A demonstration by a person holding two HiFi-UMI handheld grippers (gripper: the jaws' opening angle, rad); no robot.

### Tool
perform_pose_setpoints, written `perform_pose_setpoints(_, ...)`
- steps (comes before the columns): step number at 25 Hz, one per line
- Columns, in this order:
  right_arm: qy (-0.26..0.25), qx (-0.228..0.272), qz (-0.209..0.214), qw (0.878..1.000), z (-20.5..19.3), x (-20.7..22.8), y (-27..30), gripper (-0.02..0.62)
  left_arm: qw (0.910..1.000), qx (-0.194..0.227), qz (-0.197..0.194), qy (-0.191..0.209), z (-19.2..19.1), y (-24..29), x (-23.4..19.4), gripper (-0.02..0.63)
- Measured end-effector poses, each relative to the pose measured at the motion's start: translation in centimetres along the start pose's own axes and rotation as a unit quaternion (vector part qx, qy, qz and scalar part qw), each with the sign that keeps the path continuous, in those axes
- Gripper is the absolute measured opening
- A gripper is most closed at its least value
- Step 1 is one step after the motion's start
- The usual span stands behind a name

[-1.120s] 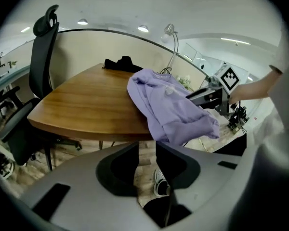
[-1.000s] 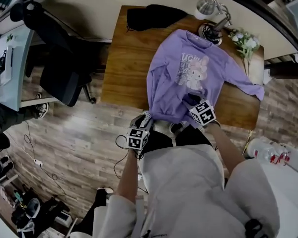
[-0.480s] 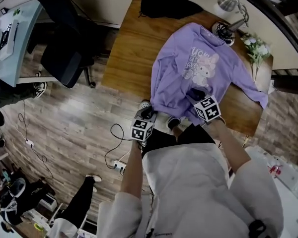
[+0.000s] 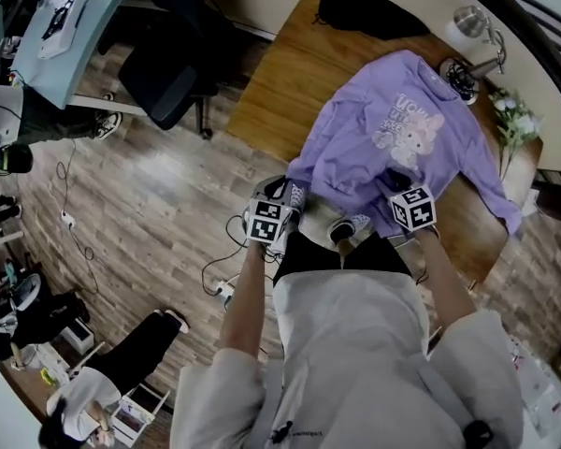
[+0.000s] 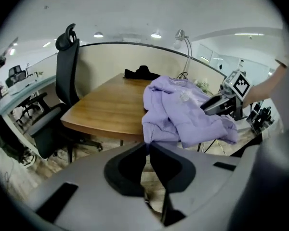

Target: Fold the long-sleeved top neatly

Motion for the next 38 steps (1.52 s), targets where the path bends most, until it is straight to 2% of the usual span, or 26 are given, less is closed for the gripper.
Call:
perform_pose_setpoints(3, 0.008, 0.003, 0.005, 1.000, 0.3, -1.1, 0.0, 0.170, 0.9990, 0.006, 0.035, 0.028, 2.0, -1.9, -2.8, 0.043)
perform_pose_setpoints(7, 0.022, 0.009, 0.015, 1.000, 0.9, -1.9, -0.5, 0.187, 0.9939, 0.007, 0.068, 0.086, 5.9, -3.2, -5.9, 0.043)
perform_pose_setpoints(12, 0.043, 0.016, 0.004, 0.999, 1.5, -2.3, -1.6, 0.193, 0.9781, 0.017, 0.112, 0.174, 11.7, -3.8, -11.0, 0.043)
perform_pose_setpoints(17, 0.082, 0.024, -0.022, 0.996, 1.7, -2.9, -2.4, 0.193, 0.9642, 0.041, 0.115, 0.236, 19.1, -4.2, -15.4, 0.043)
perform_pose_setpoints(19, 0.098, 0.027, -0.034, 0.994, 1.9, -3.2, -2.3, 0.193, 0.9545, 0.050, 0.113, 0.271, 22.5, -4.2, -16.8, 0.043)
perform_pose_setpoints(20, 0.105, 0.027, -0.041, 0.993, 2.1, -3.3, -2.3, 0.193, 0.9469, 0.055, 0.116, 0.295, 24.2, -4.1, -17.3, 0.043)
perform_pose_setpoints(22, 0.121, 0.029, -0.053, 0.991, 2.4, -3.4, -2.2, 0.193, 0.9259, 0.074, 0.127, 0.348, 27.9, -4.3, -18.0, 0.043)
perform_pose_setpoints(24, 0.137, 0.032, -0.062, 0.988, 2.9, -3.5, -2.1, 0.194, 0.8989, 0.105, 0.138, 0.402, 31.7, -5.2, -18.1, 0.043)
perform_pose_setpoints(27, 0.158, 0.036, -0.075, 0.984, 3.4, -3.8, -1.7, 0.193, 0.8456, 0.138, 0.157, 0.491, 35.6, -5.9, -18.6, 0.043)
perform_pose_setpoints(29, 0.177, 0.038, -0.085, 0.980, 3.6, -3.8, -1.2, 0.193, 0.8022, 0.102, 0.173, 0.562, 35.4, -3.9, -20.9, 0.043)
perform_pose_setpoints(30, 0.186, 0.039, -0.090, 0.978, 3.7, -4.0, -1.0, 0.193, 0.7744, 0.062, 0.180, 0.603, 34.4, -2.2, -22.5, 0.043)
perform_pose_setpoints(32, 0.201, 0.039, -0.097, 0.974, 4.1, -4.7, -0.5, 0.193, 0.7129, -0.009, 0.185, 0.676, 32.5, 0.6, -25.0, 0.043)
perform_pose_setpoints(33, 0.205, 0.040, -0.099, 0.973, 4.3, -5.1, -0.4, 0.193, 0.6921, -0.016, 0.182, 0.698, 32.4, 1.2, -25.2, 0.043)
perform_pose_setpoints(34, 0.209, 0.042, -0.102, 0.972, 4.5, -5.3, -0.3, 0.193, 0.6841, -0.005, 0.177, 0.708, 33.1, 1.2, -24.7, 0.043)
perform_pose_setpoints(35, 0.213, 0.044, -0.105, 0.970, 4.7, -5.4, -0.3, 0.193, 0.6854, 0.017, 0.173, 0.707, 34.2, 1.1, -24.2, 0.043)
perform_pose_setpoints(37, 0.225, 0.048, -0.113, 0.967, 4.7, -5.3, -0.3, 0.193, 0.6957, 0.059, 0.178, 0.693, 36.7, 1.2, -23.9, 0.043)
perform_pose_setpoints(38, 0.234, 0.050, -0.117, 0.964, 4.5, -5.4, -0.4, 0.194, 0.7068, 0.067, 0.181, 0.681, 37.2, 1.6, -24.5, 0.043)
Point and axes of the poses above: the fingertips, and each gripper's own axes: y forward along the fingers, x to its right, z out of its top, the point moved 2 cm from there along -y, backward along the fingers, and after that the axes turned 4 degrees about -z, right-handed, at the moved point
